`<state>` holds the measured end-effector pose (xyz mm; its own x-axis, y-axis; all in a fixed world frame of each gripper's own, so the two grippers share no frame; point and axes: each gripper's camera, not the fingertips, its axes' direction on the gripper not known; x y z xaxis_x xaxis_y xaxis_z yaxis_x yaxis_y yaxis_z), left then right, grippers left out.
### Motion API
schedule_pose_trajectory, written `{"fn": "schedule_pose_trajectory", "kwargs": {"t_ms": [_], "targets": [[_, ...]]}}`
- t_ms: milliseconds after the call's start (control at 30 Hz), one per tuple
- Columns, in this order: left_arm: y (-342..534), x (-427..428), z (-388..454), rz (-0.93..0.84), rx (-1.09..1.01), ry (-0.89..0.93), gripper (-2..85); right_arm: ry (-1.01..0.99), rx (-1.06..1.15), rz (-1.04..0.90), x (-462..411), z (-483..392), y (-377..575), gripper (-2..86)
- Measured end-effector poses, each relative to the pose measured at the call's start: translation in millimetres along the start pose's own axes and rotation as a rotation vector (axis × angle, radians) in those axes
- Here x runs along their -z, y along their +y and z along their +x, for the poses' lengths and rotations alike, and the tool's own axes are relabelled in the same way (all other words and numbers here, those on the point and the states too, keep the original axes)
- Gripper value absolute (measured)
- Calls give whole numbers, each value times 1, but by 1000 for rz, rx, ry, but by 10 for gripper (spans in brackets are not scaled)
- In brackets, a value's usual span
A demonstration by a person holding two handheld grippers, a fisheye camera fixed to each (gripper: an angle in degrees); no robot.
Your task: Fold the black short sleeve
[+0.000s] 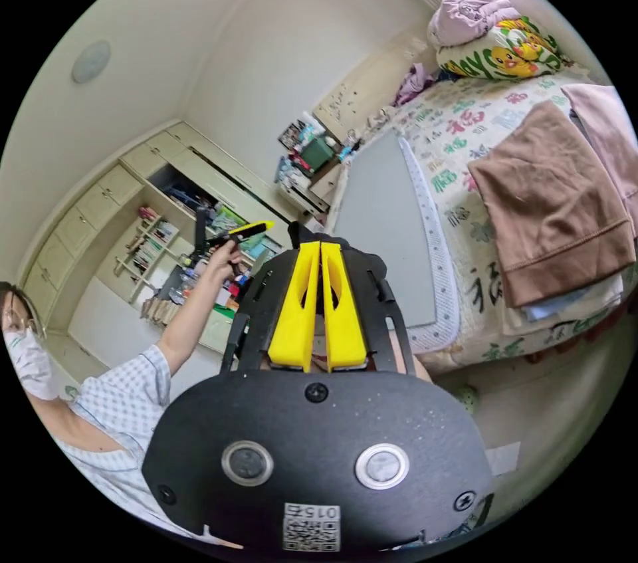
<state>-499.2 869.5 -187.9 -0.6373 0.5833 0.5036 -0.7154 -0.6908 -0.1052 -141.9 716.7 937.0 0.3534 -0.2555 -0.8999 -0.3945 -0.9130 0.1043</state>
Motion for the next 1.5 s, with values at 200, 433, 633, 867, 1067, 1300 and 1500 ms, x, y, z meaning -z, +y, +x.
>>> {"fn": "schedule_pose_trajectory", "kwargs": {"t_ms": [200, 433, 633, 867, 1067, 1300, 1500], "targets": [[90, 2, -10, 13, -53, -9, 62, 46, -95, 108, 23, 88, 16, 1], [200, -11, -99, 94, 291, 337, 86, 120, 48, -182, -95, 117, -2, 102], [262, -1, -126, 238, 454, 457, 93, 161, 173, -514, -248, 150, -13, 122], [297, -28, -93, 320, 632, 492, 94, 295, 146, -757, -327, 247, -9, 102], [201, -85, -55, 141, 475, 568, 119, 292, 156, -685, -257, 278, -43, 3], [87, -136, -32, 43, 384, 462, 131, 215, 142, -381, -89, 319, -107, -3], [22, -224, 5, -200, 357, 396, 142, 128, 74, -342, -38, 371, -106, -3]]}}
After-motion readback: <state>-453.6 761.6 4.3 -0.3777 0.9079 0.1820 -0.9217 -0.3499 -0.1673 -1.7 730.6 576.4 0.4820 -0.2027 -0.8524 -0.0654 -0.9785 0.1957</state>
